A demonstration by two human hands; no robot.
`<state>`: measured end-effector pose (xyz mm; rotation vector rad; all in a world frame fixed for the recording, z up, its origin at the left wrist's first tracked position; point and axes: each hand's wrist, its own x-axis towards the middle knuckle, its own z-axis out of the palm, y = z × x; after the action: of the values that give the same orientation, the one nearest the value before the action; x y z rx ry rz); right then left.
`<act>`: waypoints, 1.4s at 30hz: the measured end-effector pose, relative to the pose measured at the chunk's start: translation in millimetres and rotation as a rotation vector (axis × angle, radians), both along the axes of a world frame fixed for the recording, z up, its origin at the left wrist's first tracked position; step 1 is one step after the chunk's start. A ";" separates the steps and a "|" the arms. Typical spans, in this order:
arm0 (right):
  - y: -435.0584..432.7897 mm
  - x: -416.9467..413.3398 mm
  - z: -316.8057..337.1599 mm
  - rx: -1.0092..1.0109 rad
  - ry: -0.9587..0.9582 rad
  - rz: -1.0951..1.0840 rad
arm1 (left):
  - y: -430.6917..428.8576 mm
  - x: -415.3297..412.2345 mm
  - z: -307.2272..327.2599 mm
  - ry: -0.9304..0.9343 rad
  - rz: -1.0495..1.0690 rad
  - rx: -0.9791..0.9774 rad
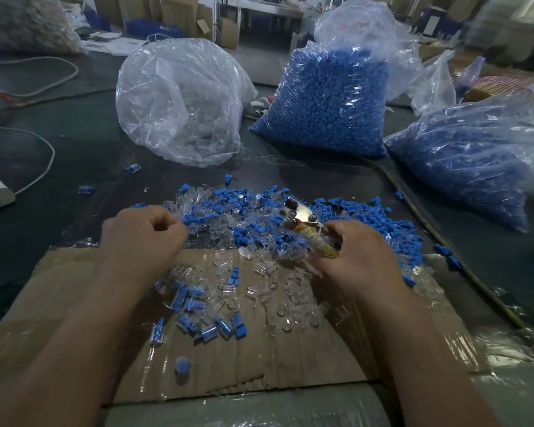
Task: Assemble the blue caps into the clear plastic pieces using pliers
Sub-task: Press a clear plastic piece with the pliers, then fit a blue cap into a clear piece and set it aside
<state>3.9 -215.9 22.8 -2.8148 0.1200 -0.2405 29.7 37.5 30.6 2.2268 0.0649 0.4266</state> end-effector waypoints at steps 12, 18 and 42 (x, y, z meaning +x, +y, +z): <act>-5.8 3.2 -0.8 0.031 0.109 -0.129 | -1.8 2.4 -0.5 0.307 -0.080 0.276; -5.1 2.9 -0.2 0.042 0.145 -0.148 | -19.4 -9.2 -1.6 -0.007 -0.276 0.307; 31.0 -2.4 7.9 0.135 -0.142 0.187 | -41.1 -11.7 -22.0 0.112 -0.477 0.513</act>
<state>1.5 -184.9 30.7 -2.6436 -0.1521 -0.3721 17.9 -3.7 8.6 2.6557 -0.5638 0.0527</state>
